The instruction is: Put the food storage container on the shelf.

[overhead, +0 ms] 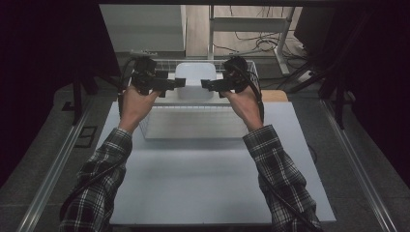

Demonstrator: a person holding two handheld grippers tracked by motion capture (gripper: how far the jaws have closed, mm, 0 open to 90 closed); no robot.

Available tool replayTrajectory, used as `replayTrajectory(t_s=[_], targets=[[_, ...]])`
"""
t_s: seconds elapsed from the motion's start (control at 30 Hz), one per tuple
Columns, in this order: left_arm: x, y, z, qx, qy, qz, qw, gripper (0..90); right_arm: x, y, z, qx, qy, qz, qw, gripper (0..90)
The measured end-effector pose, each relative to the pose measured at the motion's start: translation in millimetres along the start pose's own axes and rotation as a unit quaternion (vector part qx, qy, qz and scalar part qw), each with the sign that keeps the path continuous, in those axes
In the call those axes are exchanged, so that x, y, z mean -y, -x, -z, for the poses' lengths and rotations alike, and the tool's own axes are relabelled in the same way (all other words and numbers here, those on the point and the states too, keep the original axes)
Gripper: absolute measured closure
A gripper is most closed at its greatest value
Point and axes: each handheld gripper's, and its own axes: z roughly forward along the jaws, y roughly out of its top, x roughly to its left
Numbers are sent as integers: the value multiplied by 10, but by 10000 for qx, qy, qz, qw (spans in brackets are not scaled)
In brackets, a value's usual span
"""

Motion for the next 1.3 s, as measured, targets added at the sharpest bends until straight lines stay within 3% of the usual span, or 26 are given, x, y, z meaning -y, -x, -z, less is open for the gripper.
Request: replayTrajectory(t_s=[0.47, 0.73, 0.9, 1.03, 1.13, 1.3], targets=[[206, 76, 39, 340, -5, -194, 9992, 56, 122, -102, 49, -23, -85, 325, 9994, 11], [307, 119, 36, 453, -227, -422, 9978, 29, 236, -107, 74, -51, -119, 383, 9992, 10], [367, 143, 36, 469, -234, -515, 9973, 14, 332, -80, 126, -85, -93, 381, 9992, 10], [416, 145, 32, 675, -345, -533, 9957, 12, 410, -49, 166, -102, -92, 383, 9992, 10], [471, 157, 39, 699, -428, -612, 9948, 8, 464, -35, 198, -118, -84, 392, 9991, 11], [540, 164, 65, 698, -379, -671, 9946, 1, 561, -30, 249, -145, -78, 432, 9989, 11]])
